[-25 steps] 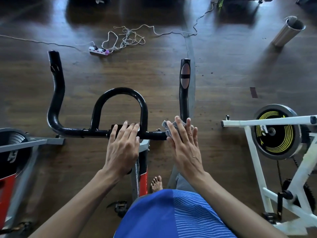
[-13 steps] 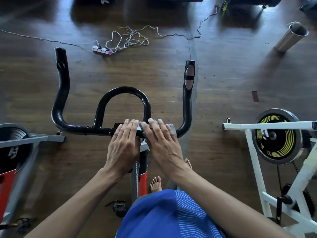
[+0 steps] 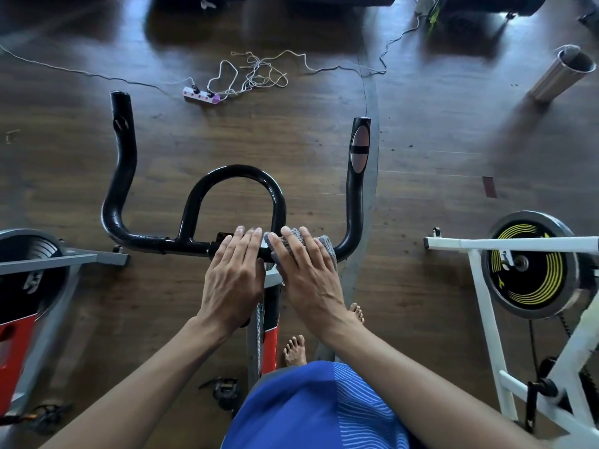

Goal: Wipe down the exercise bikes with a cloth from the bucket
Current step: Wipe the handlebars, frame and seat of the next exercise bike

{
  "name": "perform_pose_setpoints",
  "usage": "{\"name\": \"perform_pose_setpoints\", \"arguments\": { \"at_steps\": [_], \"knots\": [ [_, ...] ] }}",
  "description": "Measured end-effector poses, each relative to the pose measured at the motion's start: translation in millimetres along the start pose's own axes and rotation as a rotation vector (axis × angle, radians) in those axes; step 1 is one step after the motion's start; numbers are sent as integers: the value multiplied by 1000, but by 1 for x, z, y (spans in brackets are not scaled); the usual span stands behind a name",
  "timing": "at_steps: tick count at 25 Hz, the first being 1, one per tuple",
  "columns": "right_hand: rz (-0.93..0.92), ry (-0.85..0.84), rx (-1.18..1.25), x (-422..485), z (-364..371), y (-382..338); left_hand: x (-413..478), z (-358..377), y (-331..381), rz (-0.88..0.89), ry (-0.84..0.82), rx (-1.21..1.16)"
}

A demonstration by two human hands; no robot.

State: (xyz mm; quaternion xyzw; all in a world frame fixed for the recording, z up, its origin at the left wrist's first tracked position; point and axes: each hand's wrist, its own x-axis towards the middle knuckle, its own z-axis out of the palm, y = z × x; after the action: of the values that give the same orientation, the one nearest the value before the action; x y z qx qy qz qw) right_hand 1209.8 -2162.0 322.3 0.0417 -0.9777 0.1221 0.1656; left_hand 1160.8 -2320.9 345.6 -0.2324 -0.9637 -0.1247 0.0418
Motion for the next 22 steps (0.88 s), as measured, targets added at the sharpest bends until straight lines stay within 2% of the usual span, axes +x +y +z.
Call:
{"name": "perform_pose_setpoints", "arguments": {
  "at_steps": [3,5,7,12,16,22],
  "knots": [
    [-89,-30,55,-1,-12,18,1,0,1,-21,-4,-23],
    [-75,-61,170,2,-26,34,4,-1,6,-66,3,-56],
    [-12,2,217,14,-37,56,9,-1,15,-103,15,-90],
    [110,182,132,82,-49,126,40,0,34,-102,-18,-207],
    [156,86,160,129,-42,134,53,7,37,-69,-83,-213],
    [132,-29,165,88,-23,126,48,15,31,-16,-95,-145]
  ]
}}
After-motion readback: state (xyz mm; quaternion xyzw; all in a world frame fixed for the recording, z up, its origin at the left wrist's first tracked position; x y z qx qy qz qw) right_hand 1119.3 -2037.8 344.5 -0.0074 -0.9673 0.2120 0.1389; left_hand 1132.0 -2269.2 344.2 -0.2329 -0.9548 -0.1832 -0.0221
